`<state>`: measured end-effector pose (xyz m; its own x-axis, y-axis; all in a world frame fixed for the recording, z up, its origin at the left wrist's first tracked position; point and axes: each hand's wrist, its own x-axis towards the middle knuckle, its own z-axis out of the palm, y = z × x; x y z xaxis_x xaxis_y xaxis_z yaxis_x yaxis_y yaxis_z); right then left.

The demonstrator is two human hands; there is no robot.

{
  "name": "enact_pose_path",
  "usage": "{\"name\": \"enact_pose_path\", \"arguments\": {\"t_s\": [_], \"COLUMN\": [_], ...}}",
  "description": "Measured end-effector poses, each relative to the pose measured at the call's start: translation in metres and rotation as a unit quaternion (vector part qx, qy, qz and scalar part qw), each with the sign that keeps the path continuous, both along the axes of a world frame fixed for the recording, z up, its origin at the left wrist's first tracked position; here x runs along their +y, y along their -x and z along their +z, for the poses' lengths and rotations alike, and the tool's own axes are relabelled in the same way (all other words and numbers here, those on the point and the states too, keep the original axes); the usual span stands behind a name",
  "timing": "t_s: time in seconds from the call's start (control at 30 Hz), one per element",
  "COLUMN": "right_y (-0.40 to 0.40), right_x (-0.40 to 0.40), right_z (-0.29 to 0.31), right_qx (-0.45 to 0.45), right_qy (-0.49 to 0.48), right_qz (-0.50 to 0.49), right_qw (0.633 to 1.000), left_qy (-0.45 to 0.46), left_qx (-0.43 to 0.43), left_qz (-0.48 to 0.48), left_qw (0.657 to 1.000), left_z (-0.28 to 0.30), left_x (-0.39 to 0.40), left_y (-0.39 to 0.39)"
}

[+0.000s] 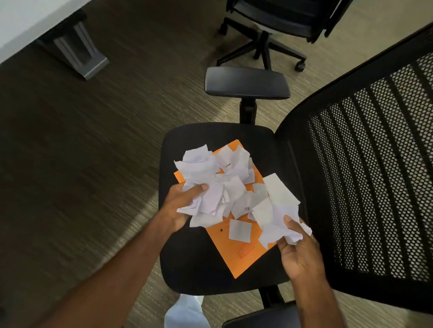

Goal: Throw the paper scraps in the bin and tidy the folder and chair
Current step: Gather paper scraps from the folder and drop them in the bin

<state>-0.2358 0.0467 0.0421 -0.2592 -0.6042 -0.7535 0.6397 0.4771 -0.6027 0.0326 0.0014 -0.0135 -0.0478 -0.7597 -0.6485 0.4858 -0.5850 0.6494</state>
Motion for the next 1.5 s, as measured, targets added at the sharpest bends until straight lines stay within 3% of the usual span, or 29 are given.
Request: {"name": "enact_pose_path", "arguments": {"t_s": [0.2,0.37,0.53,0.67,0.87,1.17,1.3,1.5], "right_y": [-0.007,-0.019,-0.060,-0.114,-0.222,-0.364,-0.427,-0.537], "right_x": [-0.014,-0.029,-0.036,-0.035,-0.024,0.041,0.077,0.143], "right_z": [0.018,0.038,0.056,0.066,0.078,0.078,0.072,0.062], "right_qx": [0.000,0.028,0.032,0.018,-0.006,-0.037,-0.035,-0.021], "right_qy": [0.034,0.054,0.059,0.061,0.074,0.096,0.070,0.092], "right_qz": [0.037,0.069,0.128,0.185,0.248,0.407,0.445,0.543], "right_qw": [0.999,0.996,0.989,0.981,0.966,0.908,0.892,0.834], "left_qy": [0.045,0.079,0.060,0.070,0.084,0.083,0.094,0.084], "left_qx": [0.076,0.092,0.114,0.073,0.098,0.115,0.109,0.114], "left_qz": [0.014,0.019,0.012,0.098,0.186,0.330,0.406,0.515], "left_qw": [0.996,0.992,0.992,0.990,0.974,0.933,0.902,0.845], "left_z": [0.032,0.057,0.068,0.065,0.070,0.073,0.064,0.044], "left_x": [0.010,0.033,0.065,0.097,0.151,0.272,0.332,0.429], "left_y": [-0.021,-0.050,-0.103,-0.148,-0.221,-0.322,-0.364,-0.429]}}
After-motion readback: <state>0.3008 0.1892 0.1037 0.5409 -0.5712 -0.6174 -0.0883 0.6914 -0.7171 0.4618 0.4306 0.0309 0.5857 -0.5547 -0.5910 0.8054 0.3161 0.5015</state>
